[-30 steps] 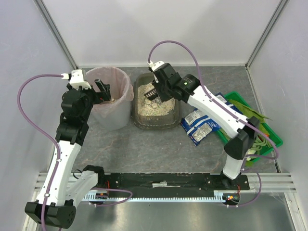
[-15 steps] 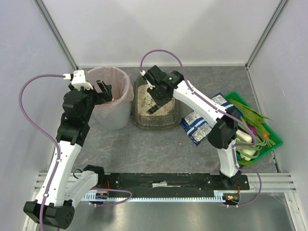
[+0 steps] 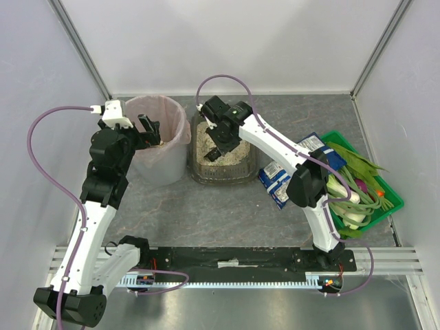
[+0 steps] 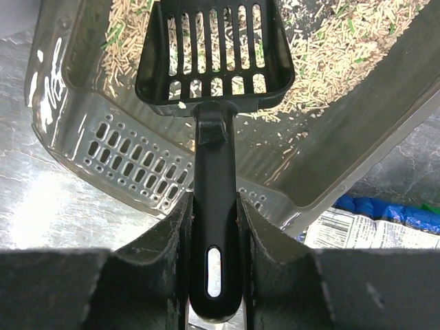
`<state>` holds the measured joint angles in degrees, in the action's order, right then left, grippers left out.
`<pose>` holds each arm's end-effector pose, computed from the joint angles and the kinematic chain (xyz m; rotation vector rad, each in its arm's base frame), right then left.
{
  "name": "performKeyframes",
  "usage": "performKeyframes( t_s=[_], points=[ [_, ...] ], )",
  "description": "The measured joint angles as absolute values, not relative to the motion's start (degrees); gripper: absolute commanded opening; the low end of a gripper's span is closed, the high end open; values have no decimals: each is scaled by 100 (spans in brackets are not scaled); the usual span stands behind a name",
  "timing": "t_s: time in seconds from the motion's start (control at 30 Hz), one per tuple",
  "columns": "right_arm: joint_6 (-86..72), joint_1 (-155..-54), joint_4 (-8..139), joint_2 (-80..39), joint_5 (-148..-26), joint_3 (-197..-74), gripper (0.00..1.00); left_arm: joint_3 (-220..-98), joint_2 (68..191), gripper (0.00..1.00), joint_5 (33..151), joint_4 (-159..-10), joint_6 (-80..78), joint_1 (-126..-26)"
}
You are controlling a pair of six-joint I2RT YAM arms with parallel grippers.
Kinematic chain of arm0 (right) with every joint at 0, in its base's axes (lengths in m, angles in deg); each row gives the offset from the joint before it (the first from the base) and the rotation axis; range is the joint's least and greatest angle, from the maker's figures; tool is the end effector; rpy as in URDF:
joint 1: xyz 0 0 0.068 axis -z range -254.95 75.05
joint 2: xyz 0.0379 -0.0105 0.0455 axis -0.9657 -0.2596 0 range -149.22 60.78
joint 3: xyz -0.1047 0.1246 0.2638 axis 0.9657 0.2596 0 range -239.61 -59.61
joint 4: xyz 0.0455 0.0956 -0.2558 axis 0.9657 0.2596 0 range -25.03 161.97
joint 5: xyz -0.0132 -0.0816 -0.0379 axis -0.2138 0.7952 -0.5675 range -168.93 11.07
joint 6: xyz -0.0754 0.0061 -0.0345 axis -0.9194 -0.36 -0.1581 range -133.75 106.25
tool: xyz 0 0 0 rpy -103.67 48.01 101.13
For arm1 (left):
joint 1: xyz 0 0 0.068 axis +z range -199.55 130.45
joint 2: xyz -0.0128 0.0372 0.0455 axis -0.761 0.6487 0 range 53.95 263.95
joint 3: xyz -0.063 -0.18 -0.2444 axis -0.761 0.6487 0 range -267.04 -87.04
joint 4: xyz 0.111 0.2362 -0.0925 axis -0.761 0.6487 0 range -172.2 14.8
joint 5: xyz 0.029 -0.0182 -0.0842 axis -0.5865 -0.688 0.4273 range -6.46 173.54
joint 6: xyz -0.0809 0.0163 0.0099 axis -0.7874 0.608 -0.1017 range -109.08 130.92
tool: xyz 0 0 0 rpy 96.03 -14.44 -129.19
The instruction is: Clean the litter box
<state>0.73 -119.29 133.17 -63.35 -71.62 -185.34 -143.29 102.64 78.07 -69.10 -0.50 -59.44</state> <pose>0.3692 0.3478 0.2969 -0.6664 2.6391 0.1251 0.2153 -0.0306 0.4202 -0.0948 1.6683 -0.2017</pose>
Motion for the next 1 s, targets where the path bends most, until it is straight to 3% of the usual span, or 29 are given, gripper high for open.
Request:
performKeyframes(
  t_s=[0.77, 1.0],
  points=[
    [1385, -11984, 11765, -6473, -6788, -17690, 0, -14329, 10264, 96, 7791, -6910, -50, -6016],
    [1417, -12089, 11608, -5942, -6497, -17155, 0, -14329, 10242, 96, 7791, -6910, -50, -6030]
  ],
)
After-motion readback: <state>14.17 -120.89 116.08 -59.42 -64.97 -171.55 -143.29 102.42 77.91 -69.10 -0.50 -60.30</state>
